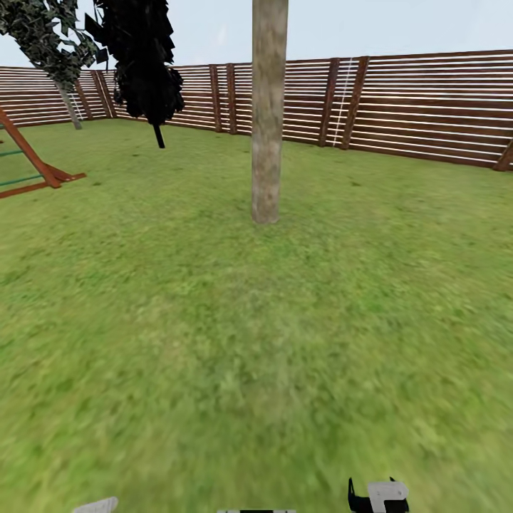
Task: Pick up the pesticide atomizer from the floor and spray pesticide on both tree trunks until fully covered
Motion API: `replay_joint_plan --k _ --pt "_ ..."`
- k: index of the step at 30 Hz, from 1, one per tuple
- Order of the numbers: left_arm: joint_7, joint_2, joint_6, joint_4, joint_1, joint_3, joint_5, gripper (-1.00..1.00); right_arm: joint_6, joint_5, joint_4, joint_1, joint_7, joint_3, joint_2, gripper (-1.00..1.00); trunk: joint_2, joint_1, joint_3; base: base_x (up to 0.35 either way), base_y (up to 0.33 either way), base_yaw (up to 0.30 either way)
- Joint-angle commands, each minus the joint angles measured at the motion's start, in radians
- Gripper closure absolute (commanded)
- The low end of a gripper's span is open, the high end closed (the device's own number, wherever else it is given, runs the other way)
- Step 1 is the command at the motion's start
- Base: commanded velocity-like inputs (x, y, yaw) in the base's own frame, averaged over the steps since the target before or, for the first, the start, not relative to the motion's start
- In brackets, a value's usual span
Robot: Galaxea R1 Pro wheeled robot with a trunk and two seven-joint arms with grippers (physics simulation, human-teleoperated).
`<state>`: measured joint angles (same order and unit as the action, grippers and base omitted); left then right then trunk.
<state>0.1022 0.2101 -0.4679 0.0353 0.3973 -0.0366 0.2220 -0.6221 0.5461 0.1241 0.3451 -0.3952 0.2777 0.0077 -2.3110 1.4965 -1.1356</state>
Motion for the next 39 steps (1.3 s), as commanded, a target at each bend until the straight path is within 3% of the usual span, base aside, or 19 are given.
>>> replay_joint_plan --k 1,39 --pt "0.0 0.0 0.0 0.0 0.0 0.0 0.0 1.0 0.0 0.0 0.0 0.0 0.0 0.0 0.0 -1.0 0.0 0.0 0.0 0.34 0.0 0.0" --pt "0.001 0.001 -0.001 0.0 0.0 0.0 0.001 1.0 0.001 0.0 0.0 0.0 -0.001 0.0 0.0 -1.0 0.0 0.0 0.0 0.34 0.0 0.0"
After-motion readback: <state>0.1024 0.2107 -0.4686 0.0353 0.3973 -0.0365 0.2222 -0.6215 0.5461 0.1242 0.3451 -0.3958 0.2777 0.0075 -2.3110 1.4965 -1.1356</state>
